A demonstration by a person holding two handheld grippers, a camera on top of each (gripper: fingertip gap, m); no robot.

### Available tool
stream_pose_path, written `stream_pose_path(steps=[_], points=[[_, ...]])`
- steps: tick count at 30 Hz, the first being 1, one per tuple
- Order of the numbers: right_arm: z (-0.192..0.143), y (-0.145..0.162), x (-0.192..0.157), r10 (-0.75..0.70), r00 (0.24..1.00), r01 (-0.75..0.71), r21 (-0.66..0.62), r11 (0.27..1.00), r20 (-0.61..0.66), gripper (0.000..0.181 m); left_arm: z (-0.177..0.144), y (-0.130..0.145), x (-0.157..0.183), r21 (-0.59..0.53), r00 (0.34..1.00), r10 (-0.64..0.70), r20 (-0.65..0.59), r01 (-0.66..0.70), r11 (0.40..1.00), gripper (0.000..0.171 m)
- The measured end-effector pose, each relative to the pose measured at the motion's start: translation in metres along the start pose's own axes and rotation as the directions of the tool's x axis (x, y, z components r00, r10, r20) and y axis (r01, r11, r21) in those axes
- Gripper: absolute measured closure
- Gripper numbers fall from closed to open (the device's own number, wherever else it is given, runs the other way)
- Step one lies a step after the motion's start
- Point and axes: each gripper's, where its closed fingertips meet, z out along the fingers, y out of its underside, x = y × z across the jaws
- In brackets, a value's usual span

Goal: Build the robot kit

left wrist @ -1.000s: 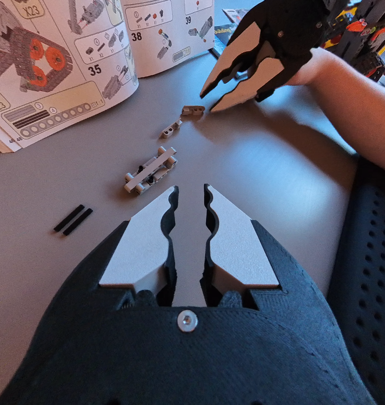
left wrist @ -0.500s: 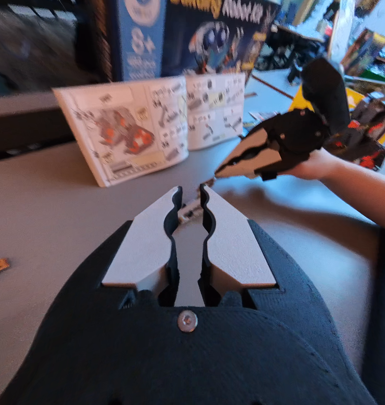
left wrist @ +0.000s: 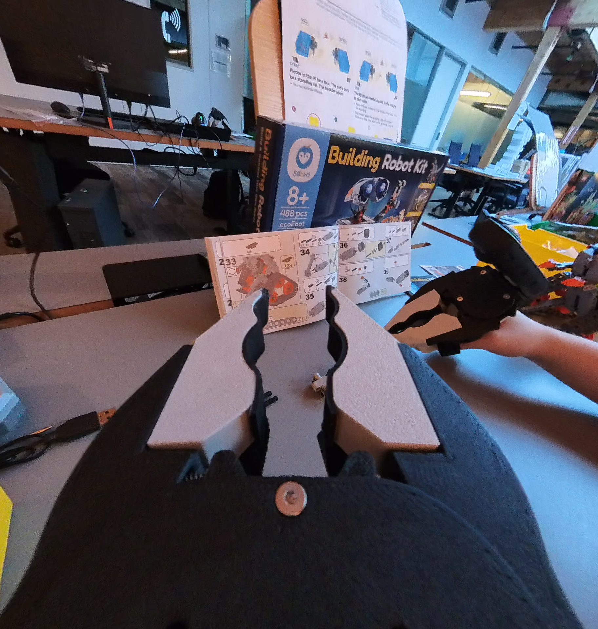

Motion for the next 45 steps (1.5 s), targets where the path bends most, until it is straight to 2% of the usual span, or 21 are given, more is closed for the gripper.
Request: stream_pose_path(steps=[5,12,14,16,19,22,25,28,32,34,36,38,41,43,45], points=[[0.000,0.000,0.001,-0.007,1.000,0.007,0.003,1.000,-0.005,0.181,0.002,0.013,-0.014,-0.063,0.996,-0.086,0.020,0.088,0.994,0.138],[-0.007,-0.007,0.005,0.010,1.000,-0.009,0.054,0.998,-0.013,0.181,0.017,0.063,-0.019,-0.304,0.992,-0.117,0.051,0.126,0.944,0.140],[-0.009,-0.010,0.004,0.012,1.000,-0.011,0.072,0.997,-0.005,0.181,0.019,0.081,-0.022,-0.396,0.994,-0.072,0.079,0.097,0.913,0.141],[-0.009,-0.012,0.002,0.006,1.000,-0.006,0.080,0.997,-0.001,0.181,0.021,0.101,-0.030,-0.491,0.991,0.021,0.129,0.045,0.870,0.134],[-0.008,-0.010,0.003,-0.008,1.000,0.008,0.070,0.998,-0.009,0.181,0.025,0.124,-0.043,-0.578,0.971,0.155,0.181,-0.023,0.816,0.129],[-0.009,-0.008,0.003,-0.018,1.000,0.018,0.077,0.997,-0.011,0.181,0.025,0.137,-0.045,-0.621,0.971,0.147,0.187,0.001,0.784,0.122],[-0.013,-0.010,0.004,-0.023,1.000,0.024,0.096,0.995,-0.015,0.181,0.019,0.123,-0.028,-0.592,0.980,0.091,0.178,0.033,0.805,0.122],[-0.017,-0.012,0.004,-0.023,1.000,0.025,0.126,0.992,-0.011,0.181,0.005,0.111,-0.015,-0.585,0.970,0.128,0.205,0.017,0.811,0.138],[-0.018,-0.014,0.004,-0.011,1.000,0.011,0.154,0.988,-0.001,0.181,-0.002,0.123,-0.020,-0.624,0.958,0.193,0.210,-0.020,0.781,0.145],[-0.020,-0.021,0.001,0.001,1.000,-0.004,0.190,0.982,0.014,0.181,0.001,0.121,-0.024,-0.609,0.958,0.195,0.211,-0.027,0.792,0.147],[-0.025,-0.032,-0.008,0.009,0.999,-0.020,0.241,0.970,0.050,0.181,0.003,0.102,-0.025,-0.540,0.948,0.230,0.220,-0.078,0.838,0.150],[-0.030,-0.042,-0.021,0.011,0.996,-0.034,0.276,0.961,0.084,0.180,0.001,0.072,-0.020,-0.433,0.925,0.287,0.248,-0.159,0.887,0.150],[-0.042,-0.067,-0.034,0.001,0.999,-0.013,0.350,0.937,0.035,0.172,-0.008,0.030,-0.008,-0.264,0.896,0.326,0.303,-0.250,0.932,0.142],[-0.066,-0.098,-0.039,0.019,0.998,0.011,0.461,0.887,-0.059,0.164,-0.018,0.005,0.003,-0.149,0.894,0.299,0.333,-0.263,0.953,0.140],[-0.096,-0.126,-0.058,0.037,0.998,-0.001,0.546,0.837,-0.054,0.163,-0.036,-0.028,0.019,-0.012,0.919,0.232,0.318,-0.241,0.971,0.131]])
